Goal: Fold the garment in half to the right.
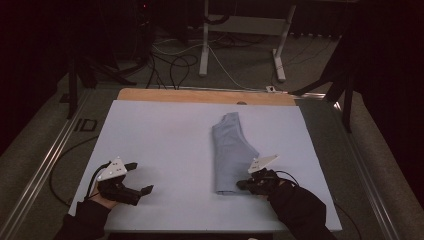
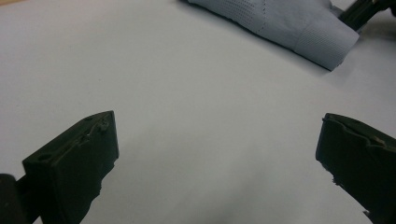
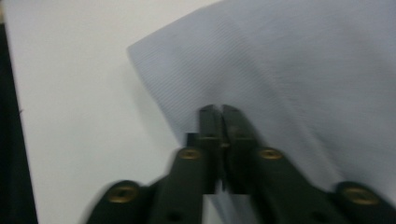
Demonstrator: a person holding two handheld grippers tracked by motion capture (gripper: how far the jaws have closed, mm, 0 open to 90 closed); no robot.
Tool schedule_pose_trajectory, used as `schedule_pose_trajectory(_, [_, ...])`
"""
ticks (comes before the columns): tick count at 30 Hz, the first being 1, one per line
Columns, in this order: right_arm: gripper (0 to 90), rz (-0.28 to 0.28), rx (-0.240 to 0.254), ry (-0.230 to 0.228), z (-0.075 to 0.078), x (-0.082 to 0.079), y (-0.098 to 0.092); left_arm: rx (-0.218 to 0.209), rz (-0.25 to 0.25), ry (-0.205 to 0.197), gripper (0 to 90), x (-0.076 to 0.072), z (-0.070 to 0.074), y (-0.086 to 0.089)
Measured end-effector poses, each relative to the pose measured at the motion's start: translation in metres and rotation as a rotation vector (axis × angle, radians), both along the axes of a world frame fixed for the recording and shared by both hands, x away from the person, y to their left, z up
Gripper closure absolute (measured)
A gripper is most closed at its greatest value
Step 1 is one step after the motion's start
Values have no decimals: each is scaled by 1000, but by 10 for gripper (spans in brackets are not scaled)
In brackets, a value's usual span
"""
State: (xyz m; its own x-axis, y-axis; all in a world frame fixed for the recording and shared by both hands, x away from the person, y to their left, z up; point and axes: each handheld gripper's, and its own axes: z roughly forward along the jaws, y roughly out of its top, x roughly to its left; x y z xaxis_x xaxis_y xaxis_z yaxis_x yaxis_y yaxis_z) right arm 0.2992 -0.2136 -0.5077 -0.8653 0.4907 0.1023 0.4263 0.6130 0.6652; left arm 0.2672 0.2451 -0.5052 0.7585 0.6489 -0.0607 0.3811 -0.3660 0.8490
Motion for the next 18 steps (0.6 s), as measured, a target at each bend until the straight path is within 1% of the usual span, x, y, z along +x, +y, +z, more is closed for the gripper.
schedule_pose_trajectory(1, [779, -13, 11, -13, 4, -2, -3, -4, 4, 1, 4, 0, 0, 0])
schedule_pose_trajectory(3, [752, -67, -2, -49, 9, -5, -10, 1, 0, -1, 4, 0, 0, 0])
schedule_pose_trajectory(5, [715, -114, -10, -65, 10, -9, -19, 0, 1, -1, 4, 0, 0, 0])
schedule_pose_trajectory(9, [648, -180, -7, -49, 6, -19, -34, 0, 1, -3, 4, -1, 1, 0])
schedule_pose_trajectory(11, [593, -210, -23, -51, 3, -23, -39, -4, 4, 0, 4, 0, 1, 0])
schedule_pose_trajectory(14, [543, -263, 0, -23, -2, -24, -47, 3, -1, 0, 4, 0, 0, -1])
schedule_pose_trajectory(17, [545, -279, 2, 16, -8, -23, -49, -3, 3, 5, 4, 0, 0, -1])
schedule_pose_trajectory(18, [581, -280, 2, 33, -10, -23, -49, -1, 2, 3, 4, 0, 0, -1])
